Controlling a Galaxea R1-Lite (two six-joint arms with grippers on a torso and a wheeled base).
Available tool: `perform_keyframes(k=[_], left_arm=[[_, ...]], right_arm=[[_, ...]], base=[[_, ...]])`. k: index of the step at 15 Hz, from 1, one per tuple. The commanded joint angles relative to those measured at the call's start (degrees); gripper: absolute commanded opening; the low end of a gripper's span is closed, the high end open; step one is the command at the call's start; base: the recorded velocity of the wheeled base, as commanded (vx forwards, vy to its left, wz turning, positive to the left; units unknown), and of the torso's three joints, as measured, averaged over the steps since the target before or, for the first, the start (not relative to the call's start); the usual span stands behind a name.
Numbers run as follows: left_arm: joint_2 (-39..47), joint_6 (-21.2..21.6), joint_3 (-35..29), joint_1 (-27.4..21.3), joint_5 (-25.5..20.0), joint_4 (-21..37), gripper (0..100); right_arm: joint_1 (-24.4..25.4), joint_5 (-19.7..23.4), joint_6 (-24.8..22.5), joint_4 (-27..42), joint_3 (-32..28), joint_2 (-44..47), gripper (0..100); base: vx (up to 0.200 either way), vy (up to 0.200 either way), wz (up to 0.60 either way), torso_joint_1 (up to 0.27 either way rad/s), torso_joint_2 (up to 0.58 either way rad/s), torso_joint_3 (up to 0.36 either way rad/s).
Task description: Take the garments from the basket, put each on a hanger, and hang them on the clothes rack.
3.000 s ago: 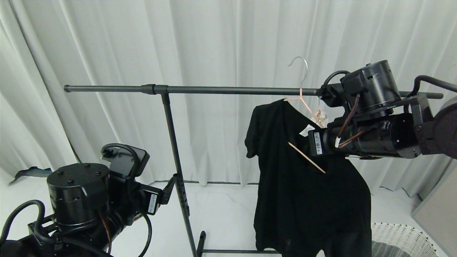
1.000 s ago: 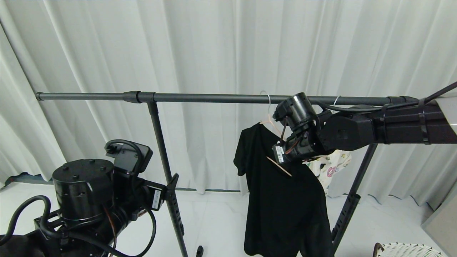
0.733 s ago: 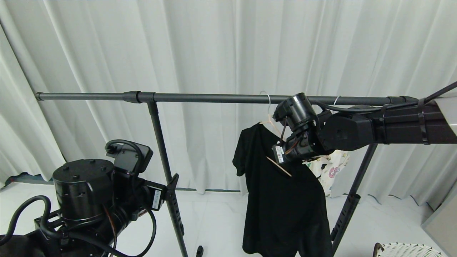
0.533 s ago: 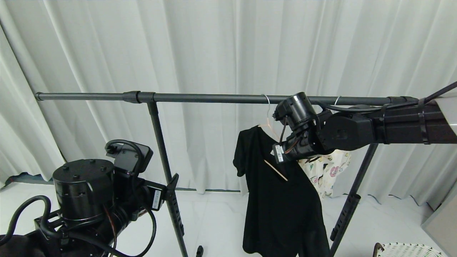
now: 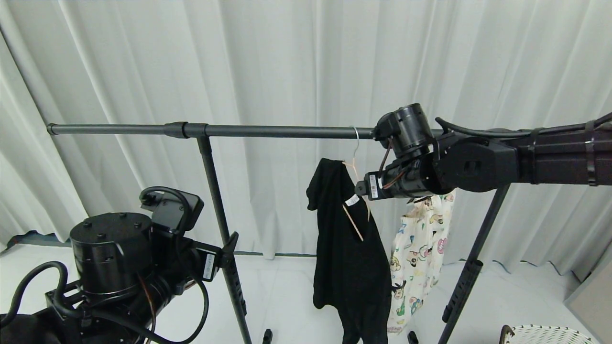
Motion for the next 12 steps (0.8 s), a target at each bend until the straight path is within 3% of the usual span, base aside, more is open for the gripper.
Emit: perform_keyframes(k=[1,5,9,12], left_arm=[[0.09,-0.03,-0.02,0.24,-0.03,0.05,100],[-0.08,-0.12,0.07,2.26,0.06,-0.04,100],[-0.43,-0.3,0.07,9.03,-0.03,-0.04,100],[-1.93,0.05,0.25,14.83,0.06,-0.04,100]], right_arm=[[-0.08,0.01,0.03,0.38,-0.19,-2.79,100],[-0.26,0.1,0.74,2.67,3.59,-10.61,100],[-2.28,-0.16,0.39,2.93,9.21,-20.02,100],[-7.73,-3.15,-5.85,16.12,12.64,-32.23,100]], base=[[0.0,0.0,0.0,0.0,0.0,0.0],[0.0,0.0,0.0,0.0,0.0,0.0],[0.0,0.0,0.0,0.0,0.0,0.0],[0.0,0.0,0.0,0.0,0.0,0.0]])
